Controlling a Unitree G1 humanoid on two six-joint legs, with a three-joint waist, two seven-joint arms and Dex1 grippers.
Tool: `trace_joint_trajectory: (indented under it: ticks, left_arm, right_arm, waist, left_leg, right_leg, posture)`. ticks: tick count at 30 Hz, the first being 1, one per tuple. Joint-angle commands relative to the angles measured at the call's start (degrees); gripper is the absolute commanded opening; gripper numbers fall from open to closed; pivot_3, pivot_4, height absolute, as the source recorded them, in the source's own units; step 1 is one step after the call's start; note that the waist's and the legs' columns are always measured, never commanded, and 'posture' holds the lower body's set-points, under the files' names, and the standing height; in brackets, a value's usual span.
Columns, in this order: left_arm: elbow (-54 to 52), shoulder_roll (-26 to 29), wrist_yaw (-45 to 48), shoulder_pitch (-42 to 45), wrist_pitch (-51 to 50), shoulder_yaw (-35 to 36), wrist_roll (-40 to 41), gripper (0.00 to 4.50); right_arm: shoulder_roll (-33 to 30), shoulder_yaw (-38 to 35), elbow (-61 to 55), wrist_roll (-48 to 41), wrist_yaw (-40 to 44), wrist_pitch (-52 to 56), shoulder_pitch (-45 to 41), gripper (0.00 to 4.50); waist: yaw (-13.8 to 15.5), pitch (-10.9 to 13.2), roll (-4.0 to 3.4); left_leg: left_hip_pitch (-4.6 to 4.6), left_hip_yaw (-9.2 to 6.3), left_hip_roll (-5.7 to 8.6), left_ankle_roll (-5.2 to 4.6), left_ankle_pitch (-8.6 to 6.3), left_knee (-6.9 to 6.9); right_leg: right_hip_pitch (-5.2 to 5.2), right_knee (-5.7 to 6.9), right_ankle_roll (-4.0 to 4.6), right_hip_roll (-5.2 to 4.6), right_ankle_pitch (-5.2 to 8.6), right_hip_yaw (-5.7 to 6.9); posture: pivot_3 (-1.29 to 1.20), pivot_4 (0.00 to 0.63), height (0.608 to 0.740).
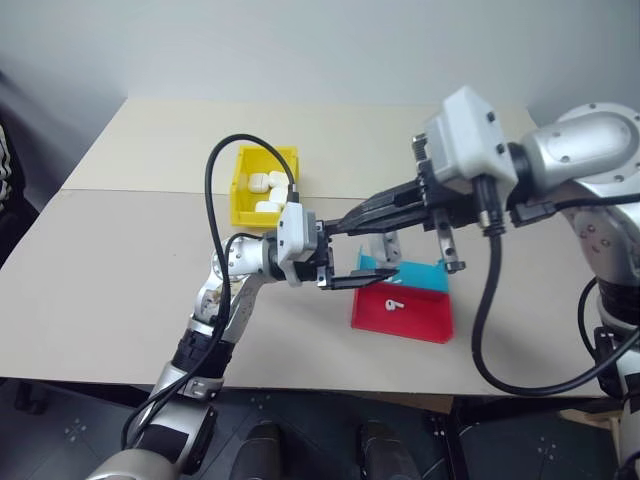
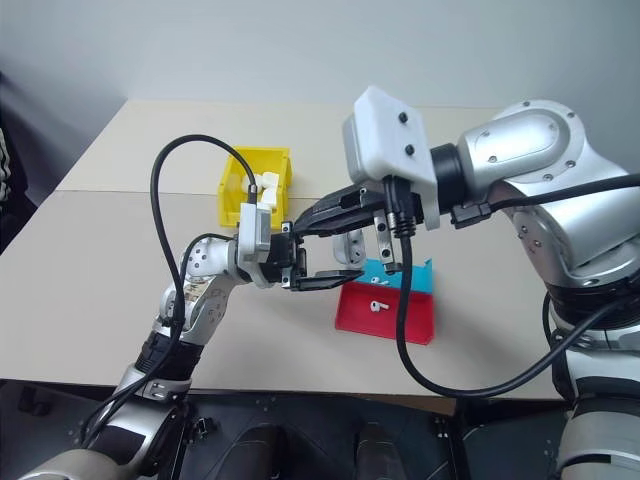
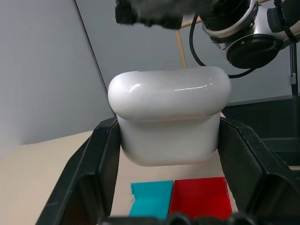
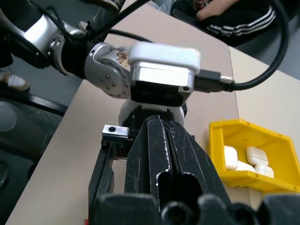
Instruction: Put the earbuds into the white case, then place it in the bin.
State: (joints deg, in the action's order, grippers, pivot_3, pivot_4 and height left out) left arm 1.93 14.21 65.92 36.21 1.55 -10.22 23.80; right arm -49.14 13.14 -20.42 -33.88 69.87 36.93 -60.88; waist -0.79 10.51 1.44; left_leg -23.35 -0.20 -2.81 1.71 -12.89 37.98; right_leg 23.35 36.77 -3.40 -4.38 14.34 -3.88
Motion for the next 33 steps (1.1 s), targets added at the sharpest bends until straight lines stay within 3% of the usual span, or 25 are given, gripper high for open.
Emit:
trace_joint_trajectory:
  ticks: [1,18,26,30,33]
  left_arm:
    - [-3.1,-0.2,-0.2,1.3,1.6,0.4,0.2,2.81]
    - [-2.3,1.1,0.1,1.1,3.2,2.0,1.0,2.81]
    - [-1.4,0.3,-1.8,-0.5,4.2,2.4,0.3,2.81]
    - [-3.7,-0.2,-11.1,-2.8,3.0,4.8,-3.0,2.81]
    - [-4.5,-1.5,-27.6,-0.2,-4.7,7.2,-10.7,2.81]
  right_arm:
    - [-0.2,-0.4,-0.8,2.9,1.6,-2.9,-0.5,0.03]
    - [-2.3,-2.6,2.1,9.5,6.3,-8.4,1.9,0.03]
    - [0.8,-9.5,4.2,6.0,0.9,-6.0,0.8,0.03]
    - [3.5,-16.5,4.1,4.5,-10.1,-1.8,2.7,0.03]
    - [5.7,-21.9,1.9,3.5,-18.4,1.8,7.4,0.03]
  waist:
    - [0.0,0.0,0.00]
    - [0.0,0.0,-0.01]
    - [-0.1,0.0,0.00]
    - [-0.1,0.0,0.00]
    - [0.2,0.0,0.03]
  left_leg:
    - [0.00,0.00,0.00,0.00,0.00,0.00]
    - [0.02,0.01,0.01,0.00,0.00,0.00]
    - [0.03,0.00,0.00,0.00,0.00,0.00]
    - [0.02,0.00,0.00,0.00,0.00,0.00]
    - [0.03,-0.02,0.01,0.00,0.00,0.01]
  right_leg:
    - [0.00,0.01,0.00,0.00,0.00,0.00]
    - [0.00,0.03,0.00,-0.01,0.00,0.00]
    - [0.00,0.04,0.01,0.00,-0.01,0.00]
    - [0.00,0.05,0.01,-0.01,-0.01,0.00]
    - [-0.01,0.08,0.01,-0.02,-0.01,0.00]
  posture:
    - [0.00,0.150,0.740]
    - [0.00,0.150,0.740]
    - [0.00,0.150,0.740]
    - [0.00,0.150,0.740]
    - [0.00,0.150,0.740]
